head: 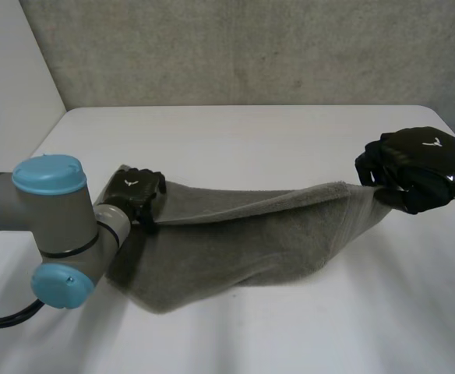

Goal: Fold the towel.

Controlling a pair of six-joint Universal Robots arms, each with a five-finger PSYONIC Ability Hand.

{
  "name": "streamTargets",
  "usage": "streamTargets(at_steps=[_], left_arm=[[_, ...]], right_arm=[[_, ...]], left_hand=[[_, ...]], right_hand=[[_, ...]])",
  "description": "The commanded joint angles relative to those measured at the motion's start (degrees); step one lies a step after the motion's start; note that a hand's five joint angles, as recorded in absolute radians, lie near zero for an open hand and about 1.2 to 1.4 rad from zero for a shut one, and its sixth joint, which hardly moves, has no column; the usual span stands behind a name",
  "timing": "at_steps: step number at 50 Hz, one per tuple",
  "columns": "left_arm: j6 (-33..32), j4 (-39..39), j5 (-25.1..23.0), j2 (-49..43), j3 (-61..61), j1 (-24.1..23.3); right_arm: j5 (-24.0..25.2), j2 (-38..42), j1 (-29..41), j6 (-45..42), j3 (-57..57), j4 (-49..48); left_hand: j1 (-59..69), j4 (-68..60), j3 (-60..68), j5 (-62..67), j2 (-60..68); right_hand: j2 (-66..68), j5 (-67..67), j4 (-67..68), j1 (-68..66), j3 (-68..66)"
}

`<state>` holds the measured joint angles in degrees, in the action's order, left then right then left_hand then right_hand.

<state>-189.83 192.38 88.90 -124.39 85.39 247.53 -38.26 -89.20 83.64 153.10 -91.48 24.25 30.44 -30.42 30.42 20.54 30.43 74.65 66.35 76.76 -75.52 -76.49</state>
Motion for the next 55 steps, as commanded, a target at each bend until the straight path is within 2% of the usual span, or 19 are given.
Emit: streamTargets(at_steps=[1,7,10,12,13,15,21,26,32,34,35,37,40,42,46,48,51,53,55], left_arm=[[-0.02,0.02,-0.13,-1.64,-0.13,-0.03],[-0.19,0.10,-0.13,-1.64,-0.13,-0.03],[-0.28,0.19,-0.13,-1.82,-0.22,-0.03],[-0.28,1.07,-0.13,-2.34,-0.57,-0.03],[-0.28,1.07,-0.13,-2.35,-0.57,-0.03],[-0.45,2.30,0.05,-3.31,-1.09,-0.03],[-1.86,2.13,0.49,-2.26,-2.50,1.73],[-2.92,1.34,-0.22,8.61,-0.32,7.26],[-2.92,-1.83,-0.48,18.40,1.27,7.53],[-2.92,-5.24,-2.31,25.66,2.59,7.53],[-2.92,-5.26,-2.33,25.69,2.59,7.53],[-3.27,-8.23,-6.17,31.64,4.08,7.62],[-3.53,-9.91,-8.39,33.95,4.70,8.15],[-4.40,-13.85,-11.89,36.32,5.58,8.50],[-6.70,-17.56,-12.96,35.62,5.84,8.94],[-10.54,-20.27,-12.79,32.39,5.76,9.46],[-12.58,-21.17,-12.70,29.82,5.41,9.55],[-15.56,-21.69,-12.52,24.31,4.01,10.08],[-16.01,-21.69,-12.17,21.68,2.61,10.34]], right_arm=[[0.12,-0.18,-1.46,0.00,-0.01,-0.08],[0.12,-0.18,-1.46,0.00,-0.10,-0.08],[0.12,-0.18,-1.37,0.09,-0.19,-0.17],[0.12,-0.18,-1.37,0.27,-0.19,-0.61],[0.12,-0.18,-1.37,0.27,-0.19,-0.61],[0.03,-0.18,-1.37,0.79,0.34,-0.87],[-0.50,-0.18,-1.46,1.06,1.74,-0.88],[-1.37,-0.80,-1.55,3.42,5.78,-0.70],[-1.99,-2.12,-1.37,6.68,9.83,-0.52],[-2.43,-2.64,-0.85,8.08,12.37,0.00],[-2.43,-2.64,-0.85,8.09,12.38,0.00],[-3.22,-3.35,-0.67,8.27,14.39,1.84],[-4.36,-2.47,-0.32,7.57,16.50,4.39],[-4.97,-1.16,0.90,7.30,17.82,5.62],[-7.44,4.47,5.66,4.93,21.17,8.35],[-11.64,10.16,10.64,0.64,24.40,12.81],[-14.12,12.56,12.78,-2.02,25.39,15.03],[-19.46,17.98,16.54,-8.14,27.31,17.66],[-21.66,21.23,18.30,-10.52,28.97,18.19]], left_hand=[[6.18,-6.20,6.20,6.08,6.19],[10.55,-10.58,10.57,10.46,10.56],[18.29,-18.32,18.31,18.20,18.30],[32.85,-32.87,32.87,32.76,32.86],[32.93,-32.95,32.94,32.83,32.94],[49.48,-49.51,49.50,49.39,49.49],[49.56,-49.58,49.58,49.46,49.57],[49.56,-49.58,49.58,49.46,49.57],[49.56,-49.58,49.58,49.46,49.57],[49.56,-49.58,49.58,49.46,49.57],[49.56,-49.58,49.58,49.46,49.57],[49.56,-49.58,49.58,49.46,49.57],[49.56,-49.58,49.58,49.46,49.57],[49.56,-49.58,49.58,49.46,49.57],[49.56,-49.58,49.58,49.46,49.57],[49.56,-49.58,49.58,49.46,49.57],[49.56,-49.58,49.58,49.46,49.57],[49.56,-49.58,49.58,49.46,49.57],[49.56,-49.58,49.58,49.46,49.57]], right_hand=[[5.35,3.65,3.24,-4.48,-3.51],[5.35,3.65,3.24,-4.48,-3.51],[5.35,3.65,3.24,-4.48,-3.51],[5.35,3.65,3.24,-4.48,-3.51],[5.35,3.65,3.24,-4.48,-3.51],[5.35,3.65,3.24,-4.48,-3.51],[5.35,3.65,3.24,-4.48,-3.51],[5.35,3.65,3.24,-4.48,-3.51],[5.35,3.65,3.24,-4.48,-3.51],[5.35,3.65,3.24,-4.48,-3.51],[5.35,3.65,3.24,-4.48,-3.51],[5.35,3.65,3.24,-4.48,-3.51],[5.35,3.65,3.24,-4.48,-3.51],[5.35,3.65,3.24,-4.48,-3.51],[5.35,3.65,3.24,-4.48,-3.51],[5.35,3.65,3.24,-4.48,-3.51],[5.35,3.65,3.24,-4.48,-3.51],[5.35,3.65,3.24,-4.48,-3.51],[5.35,3.65,3.24,-4.48,-3.51]])
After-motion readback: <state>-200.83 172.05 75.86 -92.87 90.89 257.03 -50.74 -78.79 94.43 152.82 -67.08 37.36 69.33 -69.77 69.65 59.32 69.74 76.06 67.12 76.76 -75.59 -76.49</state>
